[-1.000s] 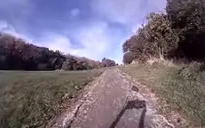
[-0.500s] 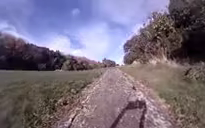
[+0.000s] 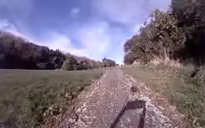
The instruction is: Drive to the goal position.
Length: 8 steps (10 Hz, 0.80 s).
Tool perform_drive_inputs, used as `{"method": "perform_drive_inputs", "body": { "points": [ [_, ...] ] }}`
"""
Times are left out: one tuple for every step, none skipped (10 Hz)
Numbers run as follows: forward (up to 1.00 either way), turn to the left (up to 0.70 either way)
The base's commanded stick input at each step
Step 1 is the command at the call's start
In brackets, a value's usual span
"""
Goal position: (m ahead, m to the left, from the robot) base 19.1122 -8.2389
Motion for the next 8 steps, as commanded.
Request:
{"method": "perform_drive_inputs", "body": {
  "points": [
    [0.70,-0.14],
    [0.70,-0.14],
    [0.70,-0.14],
    [0.70,-0.14],
    [0.70,-0.14],
    [0.70,-0.14],
    [0.70,-0.14],
    [0.70,-0.14]
  ]
}}
